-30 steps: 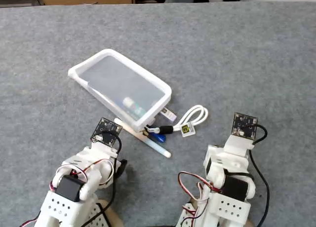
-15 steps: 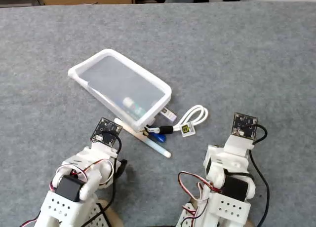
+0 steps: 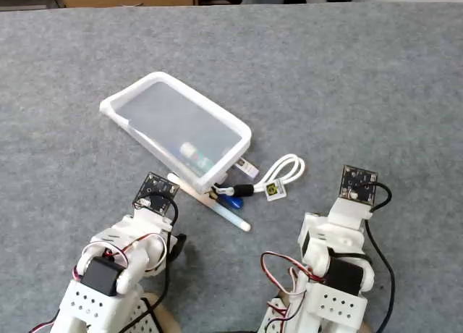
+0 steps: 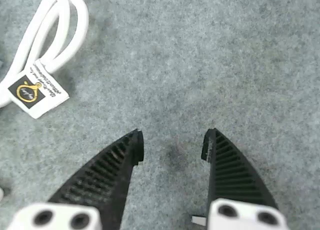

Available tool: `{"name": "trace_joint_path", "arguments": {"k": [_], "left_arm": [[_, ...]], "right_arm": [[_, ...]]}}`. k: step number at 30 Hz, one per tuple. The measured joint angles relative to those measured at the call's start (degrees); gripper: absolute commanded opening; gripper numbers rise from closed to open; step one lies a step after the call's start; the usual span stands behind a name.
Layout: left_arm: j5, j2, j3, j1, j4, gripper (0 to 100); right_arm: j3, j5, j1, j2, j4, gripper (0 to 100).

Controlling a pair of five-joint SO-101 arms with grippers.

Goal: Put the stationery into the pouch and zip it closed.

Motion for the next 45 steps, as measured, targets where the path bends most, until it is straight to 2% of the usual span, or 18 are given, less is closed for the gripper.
{"name": "trace_joint_path", "arguments": {"k": [13, 19, 25, 32, 36, 39, 45], "left_arm": [[0.09, 0.0, 0.0, 0.0, 0.0, 23], [2.29, 0.0, -4.04, -0.44, 0.44, 24], [9.32, 0.0, -8.7, -5.8, 0.53, 24], [10.11, 2.99, -12.22, -14.33, 0.53, 24], [10.11, 12.75, -18.81, -16.62, 0.53, 24], [10.11, 23.3, -25.05, -16.7, 0.53, 24], [9.32, 44.31, -35.78, -17.23, 2.99, 23]], "right_arm": [[0.0, 0.09, 0.0, 0.0, 0.0, 21.2], [-1.85, 7.21, -2.81, 0.0, 0.0, 21.2], [-4.48, 8.0, -9.85, 0.0, 0.0, 21.1], [-12.92, 8.0, -11.69, 0.09, 0.0, 21.1], [-22.59, 7.91, -11.87, 10.99, 0.0, 21.4], [-32.44, 4.4, -11.87, 24.62, 0.7, 21.5], [-54.15, 5.45, -12.75, 52.31, 12.66, 24.3]]}}
